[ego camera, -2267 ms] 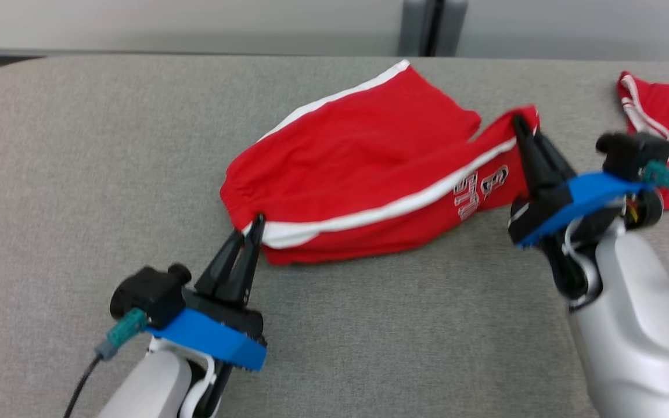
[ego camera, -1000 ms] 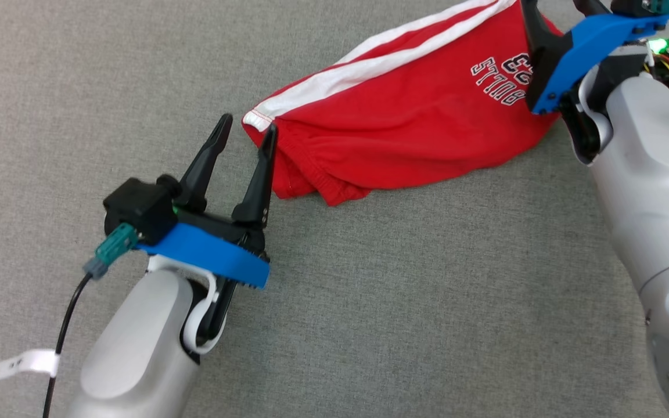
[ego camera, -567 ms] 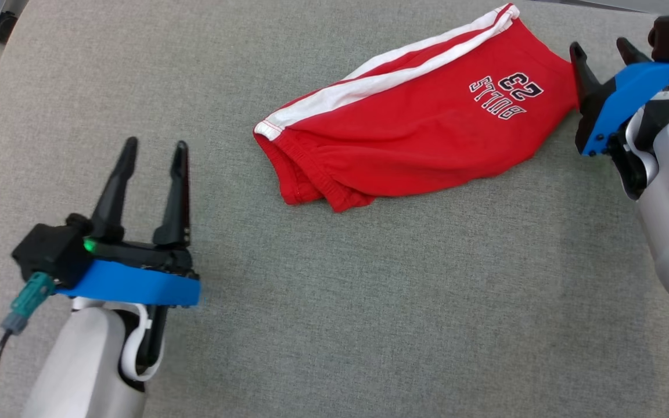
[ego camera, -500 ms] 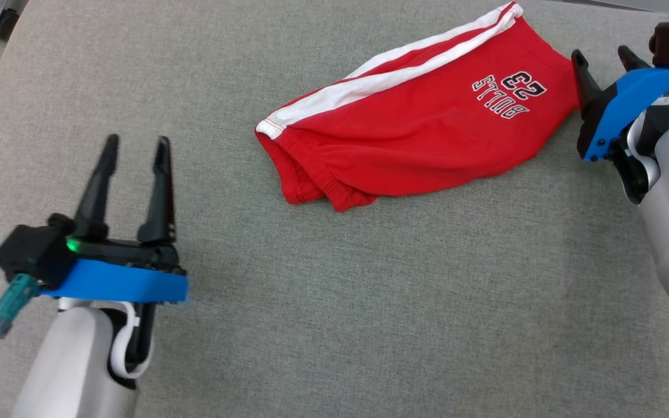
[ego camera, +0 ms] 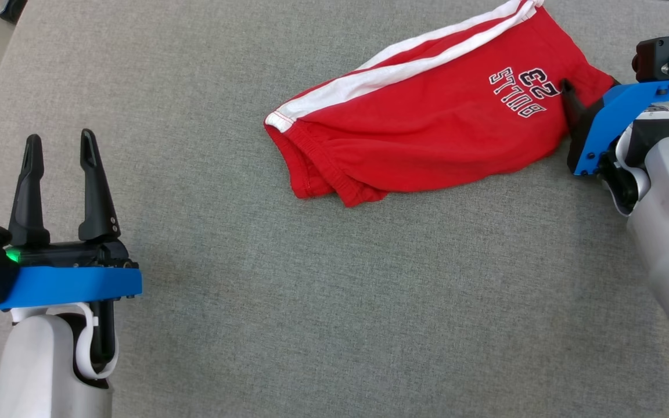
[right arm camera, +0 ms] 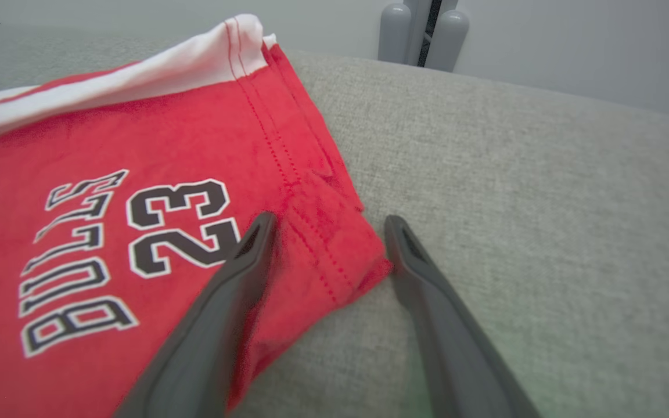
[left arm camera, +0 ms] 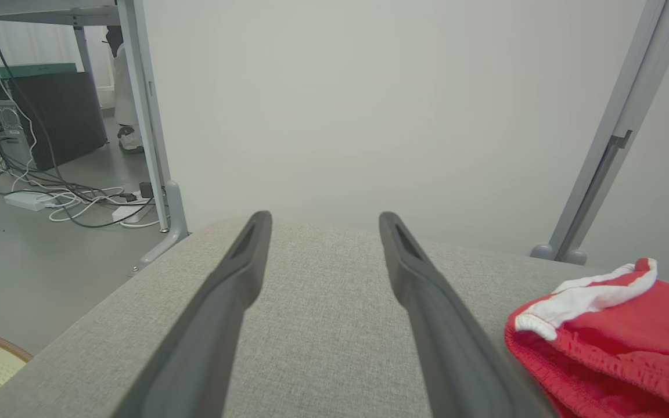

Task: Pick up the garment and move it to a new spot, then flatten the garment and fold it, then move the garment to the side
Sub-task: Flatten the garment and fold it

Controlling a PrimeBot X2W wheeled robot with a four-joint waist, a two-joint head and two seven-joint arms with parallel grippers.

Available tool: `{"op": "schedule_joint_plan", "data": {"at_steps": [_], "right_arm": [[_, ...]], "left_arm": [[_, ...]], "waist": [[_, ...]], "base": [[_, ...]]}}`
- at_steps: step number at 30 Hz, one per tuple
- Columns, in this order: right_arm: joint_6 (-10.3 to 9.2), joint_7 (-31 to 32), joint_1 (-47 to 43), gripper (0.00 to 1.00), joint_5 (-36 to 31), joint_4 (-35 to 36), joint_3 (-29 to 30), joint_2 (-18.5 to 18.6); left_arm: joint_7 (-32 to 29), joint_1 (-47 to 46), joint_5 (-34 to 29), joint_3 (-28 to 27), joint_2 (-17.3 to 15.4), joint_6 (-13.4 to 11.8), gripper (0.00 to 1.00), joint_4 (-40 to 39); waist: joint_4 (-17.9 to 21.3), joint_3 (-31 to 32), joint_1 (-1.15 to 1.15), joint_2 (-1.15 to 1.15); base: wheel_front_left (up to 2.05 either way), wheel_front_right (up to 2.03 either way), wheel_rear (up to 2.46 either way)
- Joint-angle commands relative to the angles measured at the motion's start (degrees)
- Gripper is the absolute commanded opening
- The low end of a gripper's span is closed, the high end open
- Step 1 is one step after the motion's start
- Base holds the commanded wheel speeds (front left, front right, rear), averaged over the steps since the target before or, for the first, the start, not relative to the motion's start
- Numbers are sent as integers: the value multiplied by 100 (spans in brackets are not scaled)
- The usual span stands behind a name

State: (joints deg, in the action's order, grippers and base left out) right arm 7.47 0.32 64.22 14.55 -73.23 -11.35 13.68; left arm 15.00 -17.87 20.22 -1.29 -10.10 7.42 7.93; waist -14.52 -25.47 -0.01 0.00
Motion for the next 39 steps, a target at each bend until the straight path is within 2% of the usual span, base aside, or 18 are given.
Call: {"op": "schedule_joint_plan", "data": {"at_steps": [1,2,11,20,31,36,39], "right_arm": [[9,97,-134,44,43,-82,-57,-102],[10,100,-139,0,73,-77,-82,-142],[3,-358,-334,0,416,138,-196,-145],[3,-857,-1216,0,1196,675,-361,-253],[3,-1165,-2663,0,2274,1561,-395,117],[3,-1230,-3129,0,2546,1664,-193,373],[4,-1242,-3259,0,2586,1708,-172,408]], "left_arm": [[24,37,-34,-40,45,12,100,7],[24,39,-61,-50,64,12,100,17],[24,169,-171,-97,164,12,100,83],[24,498,-294,-254,120,12,100,93],[24,938,-421,-238,156,12,100,60],[24,1062,-433,-216,168,12,100,70],[24,1095,-436,-205,168,13,100,71]], "waist": [[-8,0,1,0],[-13,3,1,0],[158,269,1,0],[635,751,1,0],[1026,1212,1,0],[1076,1331,1,0],[1097,1373,1,0]], "base": [[0,0,0],[0,0,0],[0,0,0],[0,0,0],[0,0,0],[0,0,0],[0,0,0]]}}
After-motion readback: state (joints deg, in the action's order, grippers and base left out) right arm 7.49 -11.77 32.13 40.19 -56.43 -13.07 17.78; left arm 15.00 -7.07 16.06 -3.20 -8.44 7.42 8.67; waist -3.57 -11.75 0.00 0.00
